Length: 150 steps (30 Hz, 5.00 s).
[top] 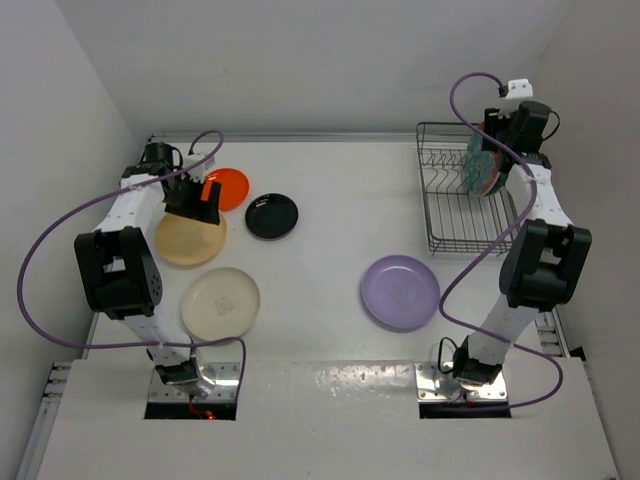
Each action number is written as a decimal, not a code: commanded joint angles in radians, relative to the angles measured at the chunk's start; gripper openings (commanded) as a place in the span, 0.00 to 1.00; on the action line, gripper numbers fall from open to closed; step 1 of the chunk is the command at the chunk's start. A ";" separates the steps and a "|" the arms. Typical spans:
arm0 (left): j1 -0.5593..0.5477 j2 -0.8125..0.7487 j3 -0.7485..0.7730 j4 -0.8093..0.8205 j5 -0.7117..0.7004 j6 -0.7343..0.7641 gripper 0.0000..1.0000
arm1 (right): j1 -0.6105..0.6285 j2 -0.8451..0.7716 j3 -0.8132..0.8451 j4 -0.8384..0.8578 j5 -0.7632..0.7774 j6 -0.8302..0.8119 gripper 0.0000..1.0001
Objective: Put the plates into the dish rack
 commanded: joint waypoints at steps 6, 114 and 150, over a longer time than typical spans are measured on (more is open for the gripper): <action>0.215 0.067 0.134 -0.007 -0.017 -0.144 0.92 | 0.017 -0.172 0.016 0.033 0.001 0.057 0.84; -0.044 0.170 -0.020 -0.148 -0.180 0.332 0.83 | 0.194 0.075 0.069 0.144 0.762 -0.291 0.00; -0.089 0.120 0.002 -0.198 -0.117 0.408 0.80 | 0.240 -0.566 -0.286 -0.503 -0.061 0.412 0.88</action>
